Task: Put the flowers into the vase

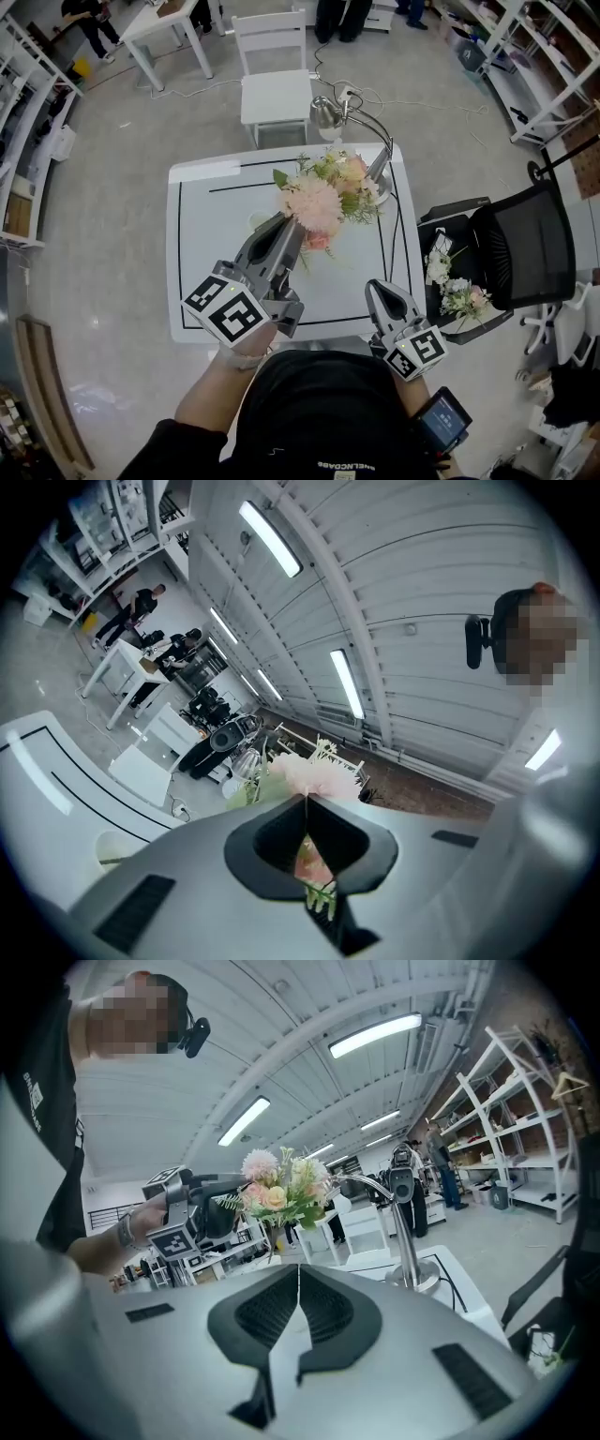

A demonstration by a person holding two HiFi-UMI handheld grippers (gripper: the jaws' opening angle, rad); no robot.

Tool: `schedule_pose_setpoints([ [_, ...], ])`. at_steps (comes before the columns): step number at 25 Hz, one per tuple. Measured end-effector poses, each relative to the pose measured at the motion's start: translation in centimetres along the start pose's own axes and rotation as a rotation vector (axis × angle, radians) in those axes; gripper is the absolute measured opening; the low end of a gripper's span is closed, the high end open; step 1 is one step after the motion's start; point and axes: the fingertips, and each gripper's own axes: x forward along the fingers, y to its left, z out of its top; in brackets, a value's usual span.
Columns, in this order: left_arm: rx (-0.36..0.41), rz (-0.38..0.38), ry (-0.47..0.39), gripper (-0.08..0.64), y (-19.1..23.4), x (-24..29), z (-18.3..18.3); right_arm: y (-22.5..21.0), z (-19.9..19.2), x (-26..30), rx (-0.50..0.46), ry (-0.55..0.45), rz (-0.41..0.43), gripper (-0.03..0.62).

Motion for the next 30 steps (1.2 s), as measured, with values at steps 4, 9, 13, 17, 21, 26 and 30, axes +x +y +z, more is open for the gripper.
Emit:
schedule_pose_setpoints([
  [4,-0.026,0.007,-0.038,0.012,1.0,-0.9,1.0,0.3,-0.1,0.6,-0.004,0.005,0.013,0.011],
  [9,-0.042,0.038,-0.080,0.012,2.7,-2.1,2.2,0.8,-0.2,1.5,-0.011,0.015,0.036,0.011],
  [13,-0.046,0.070,-0.103,0.012,4.4,-3.4,3.1,1.8,-0.1,2.6,-0.015,0.026,0.056,0.011],
  [17,-0.041,0.115,-0.111,0.012,5.8,-4.6,3.0,2.3,-0.3,3.4,-0.019,0.035,0.081,0.011],
  [21,-0.041,0.153,-0.119,0.012,7.1,-5.7,2.9,2.7,-0.5,4.0,-0.022,0.044,0.098,0.011],
  [26,-0.023,0.193,-0.106,0.012,8.3,-6.8,2.2,3.5,-0.6,4.8,-0.025,0.055,0.119,0.011],
  [30,-0.001,0.218,-0.087,0.012,8.9,-7.4,1.2,4.1,-0.7,5.2,-0.028,0.060,0.136,0.011],
])
